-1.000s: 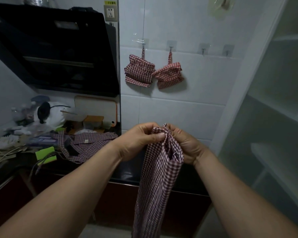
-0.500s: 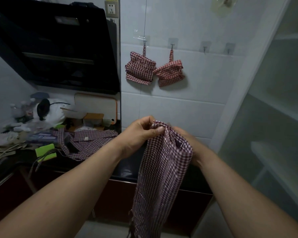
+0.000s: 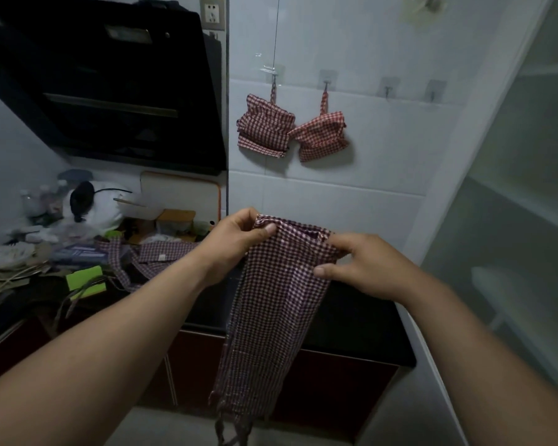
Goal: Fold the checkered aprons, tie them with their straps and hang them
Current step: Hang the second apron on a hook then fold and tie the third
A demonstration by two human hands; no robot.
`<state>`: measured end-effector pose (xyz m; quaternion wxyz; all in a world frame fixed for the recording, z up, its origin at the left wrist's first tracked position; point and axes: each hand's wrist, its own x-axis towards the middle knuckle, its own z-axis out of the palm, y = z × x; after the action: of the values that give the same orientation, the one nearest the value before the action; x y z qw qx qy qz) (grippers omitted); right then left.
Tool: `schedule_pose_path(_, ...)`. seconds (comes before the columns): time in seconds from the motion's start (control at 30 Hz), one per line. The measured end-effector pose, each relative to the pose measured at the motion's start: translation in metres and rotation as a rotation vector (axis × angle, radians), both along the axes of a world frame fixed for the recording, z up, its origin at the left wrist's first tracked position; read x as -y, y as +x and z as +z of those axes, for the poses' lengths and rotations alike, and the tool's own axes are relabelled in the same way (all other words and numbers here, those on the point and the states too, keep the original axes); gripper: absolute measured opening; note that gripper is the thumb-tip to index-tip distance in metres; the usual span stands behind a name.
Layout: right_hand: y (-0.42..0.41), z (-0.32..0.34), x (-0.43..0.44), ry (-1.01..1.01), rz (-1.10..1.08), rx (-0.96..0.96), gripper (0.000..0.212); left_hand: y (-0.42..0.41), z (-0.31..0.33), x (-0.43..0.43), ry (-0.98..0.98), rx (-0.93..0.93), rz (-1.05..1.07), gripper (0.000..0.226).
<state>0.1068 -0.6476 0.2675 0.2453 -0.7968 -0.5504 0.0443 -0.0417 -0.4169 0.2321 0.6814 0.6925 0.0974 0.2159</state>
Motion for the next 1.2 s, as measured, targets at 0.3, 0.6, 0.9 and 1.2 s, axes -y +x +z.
schedule_pose_path(0.3,0.001,0.0,-0.024,0.284,-0.183,0.007,0.03,-0.005,-0.01,-0.009,0.017,0.067,0.078,0.021)
schedule_pose_path(0.6,0.013,0.01,-0.03,0.148,-0.045,-0.051,0.015,-0.007,-0.011,-0.008,-0.022,0.137,0.099,0.015)
schedule_pose_path(0.9,0.012,0.014,-0.036,-0.044,-0.079,0.138,0.022,-0.005,-0.017,0.002,-0.023,0.129,0.074,0.015)
schedule_pose_path(1.2,-0.021,0.031,-0.074,-0.202,0.016,0.341,0.034,0.006,-0.017,0.01,0.026,0.099,0.011,0.009)
